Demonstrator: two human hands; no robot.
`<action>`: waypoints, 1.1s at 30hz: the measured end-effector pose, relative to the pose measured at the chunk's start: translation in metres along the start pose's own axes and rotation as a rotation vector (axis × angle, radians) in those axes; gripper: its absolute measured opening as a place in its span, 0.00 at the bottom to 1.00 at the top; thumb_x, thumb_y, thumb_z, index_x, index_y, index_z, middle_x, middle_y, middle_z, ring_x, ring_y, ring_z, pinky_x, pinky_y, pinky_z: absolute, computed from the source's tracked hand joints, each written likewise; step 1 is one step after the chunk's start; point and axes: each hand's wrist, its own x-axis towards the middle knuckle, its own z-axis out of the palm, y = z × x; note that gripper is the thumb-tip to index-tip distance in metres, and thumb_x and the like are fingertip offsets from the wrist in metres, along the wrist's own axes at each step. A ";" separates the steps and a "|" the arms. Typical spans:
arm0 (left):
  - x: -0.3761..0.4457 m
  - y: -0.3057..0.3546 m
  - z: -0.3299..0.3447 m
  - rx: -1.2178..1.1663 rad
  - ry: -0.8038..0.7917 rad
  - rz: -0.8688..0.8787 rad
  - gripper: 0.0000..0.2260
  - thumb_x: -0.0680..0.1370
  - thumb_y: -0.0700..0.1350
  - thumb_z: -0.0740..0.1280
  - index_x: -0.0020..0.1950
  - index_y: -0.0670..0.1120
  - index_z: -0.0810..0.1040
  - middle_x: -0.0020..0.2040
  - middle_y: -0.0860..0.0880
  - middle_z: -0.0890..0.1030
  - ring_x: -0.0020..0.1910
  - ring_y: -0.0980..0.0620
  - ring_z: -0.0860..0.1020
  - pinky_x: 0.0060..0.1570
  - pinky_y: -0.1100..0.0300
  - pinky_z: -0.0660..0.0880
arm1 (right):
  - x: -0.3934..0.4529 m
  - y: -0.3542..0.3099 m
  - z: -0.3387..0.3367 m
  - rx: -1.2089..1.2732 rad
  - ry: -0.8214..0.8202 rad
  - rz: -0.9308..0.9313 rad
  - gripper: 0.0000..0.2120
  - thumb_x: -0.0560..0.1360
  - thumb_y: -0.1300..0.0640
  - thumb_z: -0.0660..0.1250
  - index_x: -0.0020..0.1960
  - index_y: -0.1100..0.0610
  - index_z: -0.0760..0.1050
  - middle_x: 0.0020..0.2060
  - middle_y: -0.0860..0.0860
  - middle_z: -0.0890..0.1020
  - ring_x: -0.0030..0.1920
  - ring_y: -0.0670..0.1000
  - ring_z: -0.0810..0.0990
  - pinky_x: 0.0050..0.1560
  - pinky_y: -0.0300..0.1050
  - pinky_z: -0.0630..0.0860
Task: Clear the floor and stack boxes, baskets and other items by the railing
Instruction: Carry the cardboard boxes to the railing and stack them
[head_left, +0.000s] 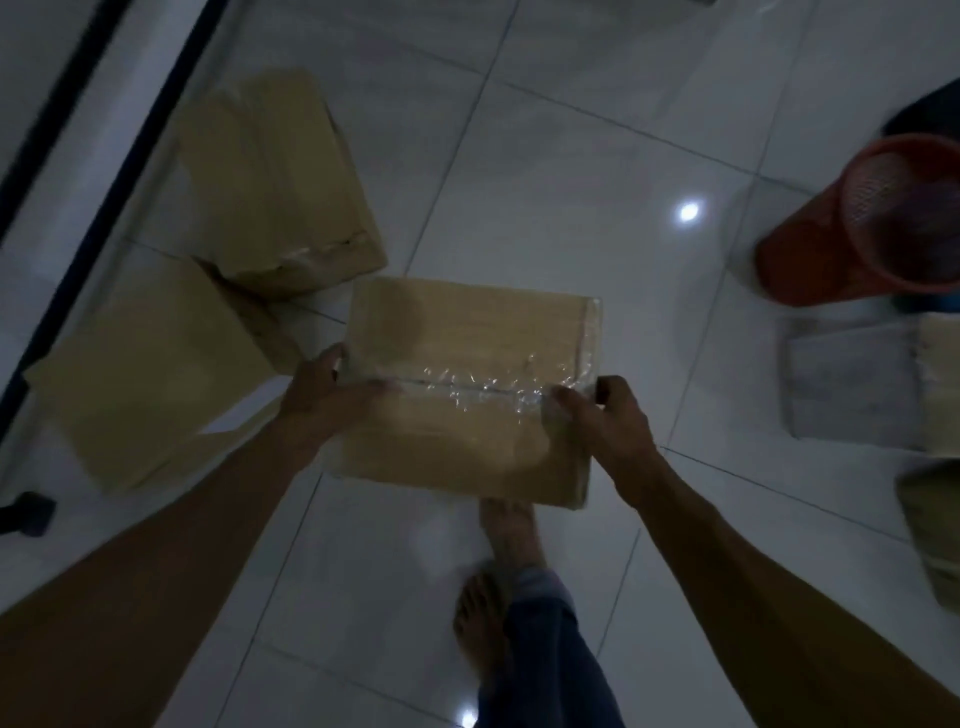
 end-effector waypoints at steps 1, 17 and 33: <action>0.013 -0.003 -0.009 -0.022 -0.007 0.006 0.47 0.49 0.69 0.77 0.65 0.51 0.77 0.58 0.48 0.81 0.56 0.45 0.80 0.55 0.44 0.81 | 0.009 -0.007 0.012 -0.003 -0.016 0.003 0.29 0.74 0.42 0.72 0.67 0.57 0.68 0.58 0.53 0.78 0.55 0.56 0.80 0.56 0.58 0.81; 0.170 -0.100 -0.096 0.759 -0.008 0.028 0.34 0.75 0.58 0.69 0.78 0.56 0.59 0.75 0.40 0.66 0.69 0.34 0.69 0.63 0.39 0.72 | 0.122 -0.067 0.171 0.119 -0.181 0.070 0.39 0.74 0.42 0.73 0.76 0.56 0.59 0.66 0.55 0.75 0.60 0.56 0.78 0.59 0.53 0.79; 0.065 -0.175 -0.072 0.778 -0.130 -0.258 0.35 0.78 0.60 0.66 0.77 0.41 0.62 0.75 0.42 0.65 0.70 0.43 0.70 0.64 0.53 0.71 | 0.108 -0.140 0.226 -0.302 -0.326 -0.341 0.35 0.77 0.41 0.68 0.78 0.50 0.60 0.74 0.54 0.68 0.72 0.56 0.69 0.66 0.50 0.69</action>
